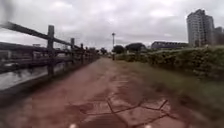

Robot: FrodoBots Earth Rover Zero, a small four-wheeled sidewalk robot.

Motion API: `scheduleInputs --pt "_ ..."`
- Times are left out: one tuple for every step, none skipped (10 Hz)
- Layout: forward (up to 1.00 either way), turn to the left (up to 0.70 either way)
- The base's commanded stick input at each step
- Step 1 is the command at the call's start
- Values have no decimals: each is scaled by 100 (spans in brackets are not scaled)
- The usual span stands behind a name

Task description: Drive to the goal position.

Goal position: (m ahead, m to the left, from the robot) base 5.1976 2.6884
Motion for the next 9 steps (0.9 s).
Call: scheduleInputs --pt "85 1" --pt "85 1" --pt "85 1" --pt "85 1" --pt "85 1" --pt "85 1" --pt "85 1" --pt "85 1" --pt "85 1"
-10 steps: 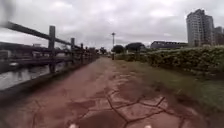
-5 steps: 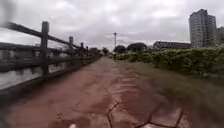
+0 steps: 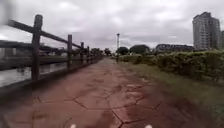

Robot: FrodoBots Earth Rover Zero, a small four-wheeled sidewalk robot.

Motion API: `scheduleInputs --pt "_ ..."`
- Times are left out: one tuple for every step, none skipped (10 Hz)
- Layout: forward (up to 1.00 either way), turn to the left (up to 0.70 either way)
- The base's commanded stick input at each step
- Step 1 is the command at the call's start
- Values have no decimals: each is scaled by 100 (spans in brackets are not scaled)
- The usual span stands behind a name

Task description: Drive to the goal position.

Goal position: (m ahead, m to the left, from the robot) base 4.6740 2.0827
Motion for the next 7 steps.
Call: scheduleInputs --pt "85 1" --pt "85 1" --pt "85 1" --pt "85 1" --pt "85 1" --pt "85 1" --pt "85 1"
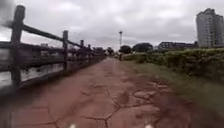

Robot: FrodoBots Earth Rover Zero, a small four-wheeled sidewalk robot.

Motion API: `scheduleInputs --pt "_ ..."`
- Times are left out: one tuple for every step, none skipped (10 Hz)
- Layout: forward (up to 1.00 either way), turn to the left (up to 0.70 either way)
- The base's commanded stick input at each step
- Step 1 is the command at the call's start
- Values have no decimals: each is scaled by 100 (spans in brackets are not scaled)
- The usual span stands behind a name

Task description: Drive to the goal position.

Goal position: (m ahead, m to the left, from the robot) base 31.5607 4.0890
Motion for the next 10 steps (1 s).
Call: scheduleInputs --pt "85 1" --pt "85 1" --pt "85 1" --pt "85 1" --pt "85 1" --pt "85 1" --pt "85 1" --pt "85 1" --pt "85 1" --pt "85 1"
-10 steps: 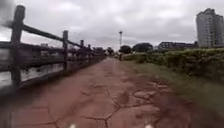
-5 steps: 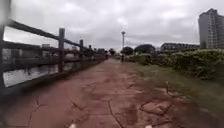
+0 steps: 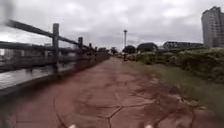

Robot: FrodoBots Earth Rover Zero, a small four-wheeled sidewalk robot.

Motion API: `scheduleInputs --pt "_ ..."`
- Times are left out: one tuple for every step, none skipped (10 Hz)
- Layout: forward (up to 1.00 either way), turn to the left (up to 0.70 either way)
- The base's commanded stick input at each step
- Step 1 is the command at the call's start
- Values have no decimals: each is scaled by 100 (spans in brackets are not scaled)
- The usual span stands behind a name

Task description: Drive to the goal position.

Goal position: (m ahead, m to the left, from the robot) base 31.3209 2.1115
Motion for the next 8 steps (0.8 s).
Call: scheduleInputs --pt "85 1" --pt "85 1" --pt "85 1" --pt "85 1" --pt "85 1" --pt "85 1" --pt "85 1" --pt "85 1"
